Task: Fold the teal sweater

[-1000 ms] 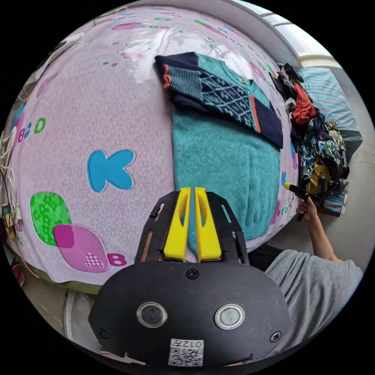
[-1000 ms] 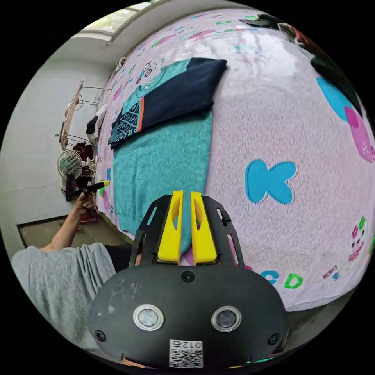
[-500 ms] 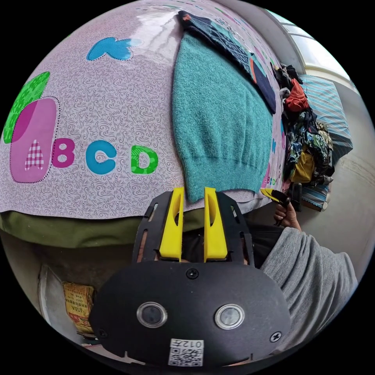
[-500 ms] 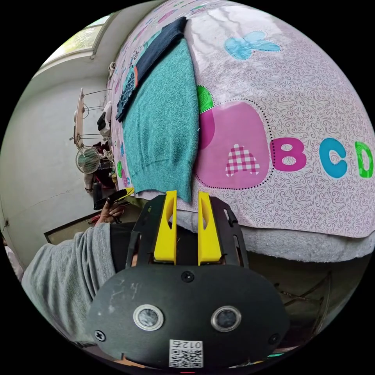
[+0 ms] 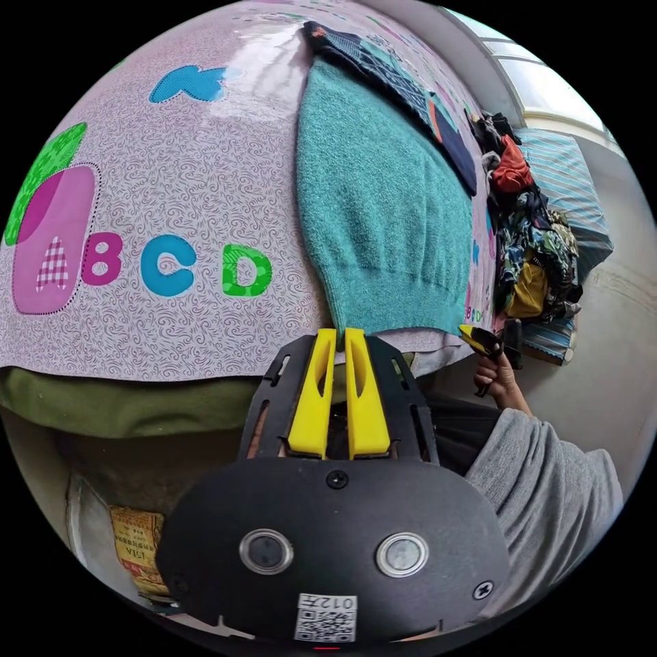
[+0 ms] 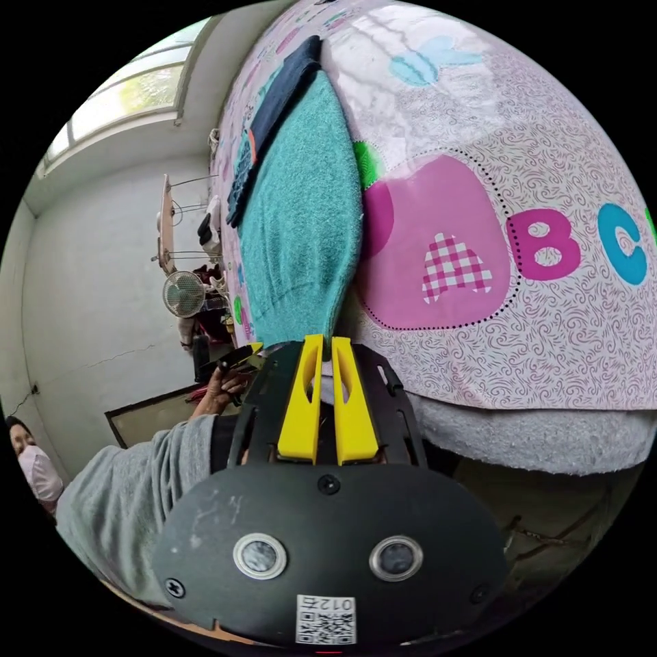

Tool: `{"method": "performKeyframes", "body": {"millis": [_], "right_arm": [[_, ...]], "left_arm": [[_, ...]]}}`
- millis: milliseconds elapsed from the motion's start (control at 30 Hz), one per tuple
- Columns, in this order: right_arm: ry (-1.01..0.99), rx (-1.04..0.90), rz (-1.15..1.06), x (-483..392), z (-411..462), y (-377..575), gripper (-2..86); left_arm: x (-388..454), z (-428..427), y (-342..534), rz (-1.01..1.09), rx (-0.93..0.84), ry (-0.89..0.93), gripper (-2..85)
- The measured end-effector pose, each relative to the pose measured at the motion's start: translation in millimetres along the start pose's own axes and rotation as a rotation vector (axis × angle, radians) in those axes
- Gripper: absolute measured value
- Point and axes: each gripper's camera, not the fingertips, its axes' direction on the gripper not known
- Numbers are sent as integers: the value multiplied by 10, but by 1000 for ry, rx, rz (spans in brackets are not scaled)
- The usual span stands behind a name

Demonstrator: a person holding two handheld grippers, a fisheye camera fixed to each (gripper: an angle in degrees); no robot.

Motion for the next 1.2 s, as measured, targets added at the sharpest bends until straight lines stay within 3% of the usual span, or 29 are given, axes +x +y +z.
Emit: {"method": "performKeyframes", "body": {"millis": [200,433,667,867,1200], "right_arm": [[-339,105,-189,-351,-522,382,-9],[-436,163,-456,-981,-1022,806,-10],[-515,141,-584,-1327,-1271,1429,-10],[-565,105,-604,-1352,-1283,1810,-10],[-583,223,-508,-1418,-1028,1019,-10]], "left_arm": [[-69,-692,431,116,263,269,1],[151,-1442,876,304,465,345,1],[403,-1813,1280,422,465,335,0],[399,-1951,1560,391,468,413,1],[472,-2087,734,335,464,400,2]]}}
